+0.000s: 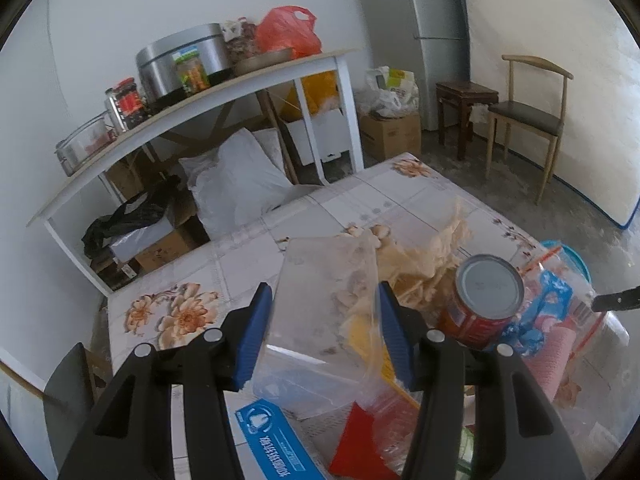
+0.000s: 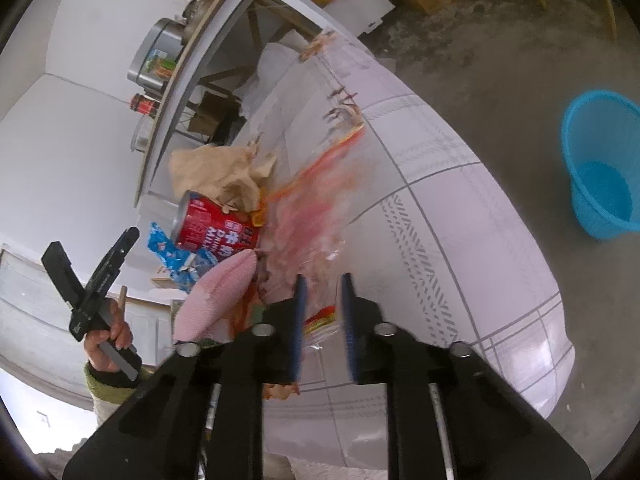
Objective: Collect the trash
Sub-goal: 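Grasp the clear plastic box with the left tool while the right tool grasps a clear plastic bag, then carry the box and bag with both tools over the blue wastebasket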
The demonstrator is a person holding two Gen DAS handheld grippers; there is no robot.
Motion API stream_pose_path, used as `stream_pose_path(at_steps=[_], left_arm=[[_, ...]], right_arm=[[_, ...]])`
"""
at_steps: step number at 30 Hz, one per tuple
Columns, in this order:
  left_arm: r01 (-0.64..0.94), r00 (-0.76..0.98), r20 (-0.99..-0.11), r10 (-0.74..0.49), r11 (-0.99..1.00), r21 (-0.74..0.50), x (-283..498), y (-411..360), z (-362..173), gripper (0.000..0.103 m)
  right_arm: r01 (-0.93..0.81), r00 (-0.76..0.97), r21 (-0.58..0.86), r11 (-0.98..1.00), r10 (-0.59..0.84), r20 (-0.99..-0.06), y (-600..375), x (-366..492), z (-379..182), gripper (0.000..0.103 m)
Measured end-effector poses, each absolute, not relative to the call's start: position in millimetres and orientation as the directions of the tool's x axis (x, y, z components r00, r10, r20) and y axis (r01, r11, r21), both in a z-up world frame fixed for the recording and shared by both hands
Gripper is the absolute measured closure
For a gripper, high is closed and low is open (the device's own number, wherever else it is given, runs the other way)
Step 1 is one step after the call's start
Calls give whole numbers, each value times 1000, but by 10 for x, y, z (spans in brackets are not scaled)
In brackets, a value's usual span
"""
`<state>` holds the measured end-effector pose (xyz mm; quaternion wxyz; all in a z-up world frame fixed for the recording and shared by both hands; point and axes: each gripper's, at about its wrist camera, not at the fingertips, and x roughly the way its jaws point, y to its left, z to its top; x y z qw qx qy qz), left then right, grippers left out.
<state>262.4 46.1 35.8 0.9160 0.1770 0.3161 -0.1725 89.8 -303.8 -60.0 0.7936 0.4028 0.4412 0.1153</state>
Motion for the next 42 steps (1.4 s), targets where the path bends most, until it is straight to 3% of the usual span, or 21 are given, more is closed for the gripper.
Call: stream_pose_path(at_steps=[13, 18, 28, 32, 37, 42], left_arm=[[305, 820, -550, -157, 934, 186, 2586, 791, 750, 53], [265, 841, -522, -143, 950, 166, 2502, 893, 928, 60], [261, 865, -476, -160, 953, 154, 2260, 780, 1193, 60], [311, 870, -436, -230, 942, 124, 2072, 562, 1426, 60], [472, 815, -410, -410, 880, 58, 1888, -180, 1641, 60], [650, 655, -496, -570, 760, -14, 1928, -1445, 1503, 60]], right_arm=[[120, 652, 699, 705, 475, -591, -3135, 751, -264, 97], [114, 688, 694, 711, 447, -572, -3239, 689, -160, 98], [91, 725, 704, 704, 438, -532, -3292, 537, -38, 98], [94, 769, 703, 705, 397, -501, -3454, 350, 78, 98], [154, 816, 701, 696, 310, -487, -3789, 75, 127, 98], [288, 842, 695, 659, 171, -511, -4301, -269, 17, 98]])
